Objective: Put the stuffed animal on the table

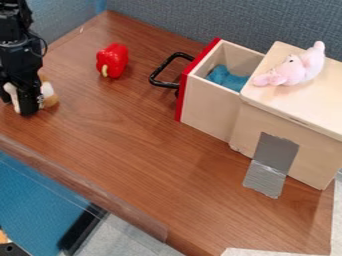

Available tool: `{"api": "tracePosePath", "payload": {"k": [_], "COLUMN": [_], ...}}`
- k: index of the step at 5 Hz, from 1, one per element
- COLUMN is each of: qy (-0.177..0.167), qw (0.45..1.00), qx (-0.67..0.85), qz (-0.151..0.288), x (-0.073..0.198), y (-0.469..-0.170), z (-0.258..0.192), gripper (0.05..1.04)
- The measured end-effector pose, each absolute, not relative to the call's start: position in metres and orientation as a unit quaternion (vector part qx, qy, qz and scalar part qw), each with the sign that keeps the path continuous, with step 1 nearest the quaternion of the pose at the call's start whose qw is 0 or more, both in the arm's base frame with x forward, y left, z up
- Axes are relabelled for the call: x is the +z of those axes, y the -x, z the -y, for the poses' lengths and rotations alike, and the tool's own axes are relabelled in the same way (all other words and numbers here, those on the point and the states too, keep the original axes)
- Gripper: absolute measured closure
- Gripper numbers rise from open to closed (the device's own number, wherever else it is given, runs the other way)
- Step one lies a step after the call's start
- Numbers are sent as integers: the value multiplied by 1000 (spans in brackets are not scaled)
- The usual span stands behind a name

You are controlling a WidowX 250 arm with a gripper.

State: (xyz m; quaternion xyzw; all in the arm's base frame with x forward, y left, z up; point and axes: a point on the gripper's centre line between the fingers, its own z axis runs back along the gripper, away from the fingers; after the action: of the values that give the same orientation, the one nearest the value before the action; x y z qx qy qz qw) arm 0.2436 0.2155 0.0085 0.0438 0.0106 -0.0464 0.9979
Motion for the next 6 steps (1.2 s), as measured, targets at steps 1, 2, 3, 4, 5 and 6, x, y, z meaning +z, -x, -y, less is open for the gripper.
{"api": "tracePosePath", "payload": {"k": [1, 2, 3, 4, 5, 6], "qy": [-35, -34, -37, -9, -2, -8], "qw": [999, 999, 998, 998, 996, 992], "qx": [-36, -26, -34, -55, -85, -129], "qz": [-8, 14, 29, 28, 14, -12], "x": [11, 41, 70, 77, 68, 45], "y": [-244, -245, -239, -229, -217, -209], "z": [-212, -199, -159, -112, -67, -31], "gripper": [566, 669, 718, 720, 720, 720]}}
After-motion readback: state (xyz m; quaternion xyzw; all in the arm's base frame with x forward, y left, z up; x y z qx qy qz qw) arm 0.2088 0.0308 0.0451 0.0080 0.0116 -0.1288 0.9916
